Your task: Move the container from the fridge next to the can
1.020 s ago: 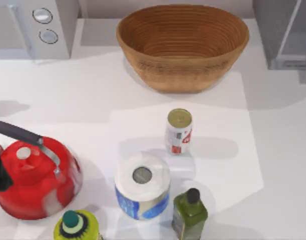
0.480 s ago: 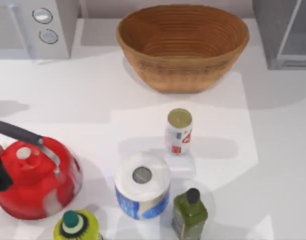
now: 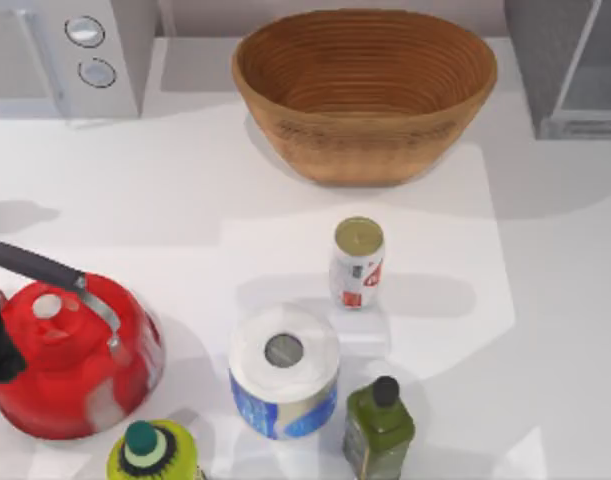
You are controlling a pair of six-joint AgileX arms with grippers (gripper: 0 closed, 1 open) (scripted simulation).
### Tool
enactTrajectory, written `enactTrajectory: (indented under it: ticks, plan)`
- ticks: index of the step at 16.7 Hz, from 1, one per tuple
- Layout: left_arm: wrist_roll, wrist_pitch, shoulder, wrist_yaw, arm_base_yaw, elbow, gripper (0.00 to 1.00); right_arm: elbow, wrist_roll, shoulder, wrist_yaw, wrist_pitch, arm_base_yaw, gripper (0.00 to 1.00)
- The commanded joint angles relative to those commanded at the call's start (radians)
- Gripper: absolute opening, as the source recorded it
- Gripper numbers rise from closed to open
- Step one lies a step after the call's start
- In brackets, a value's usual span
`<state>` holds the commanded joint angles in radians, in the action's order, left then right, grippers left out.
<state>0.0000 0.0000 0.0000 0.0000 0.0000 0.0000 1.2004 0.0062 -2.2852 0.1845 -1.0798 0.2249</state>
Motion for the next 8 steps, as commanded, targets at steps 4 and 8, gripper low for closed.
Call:
enactTrajectory:
  ticks: [4, 8]
  plan:
    - [0.000, 0.000, 0.000, 0.000, 0.000, 0.000, 1.00, 0.000, 0.000, 0.000, 0.000, 0.000, 0.000, 0.40]
    - [0.000, 0.000, 0.000, 0.000, 0.000, 0.000, 1.00, 0.000, 0.000, 0.000, 0.000, 0.000, 0.000, 0.10]
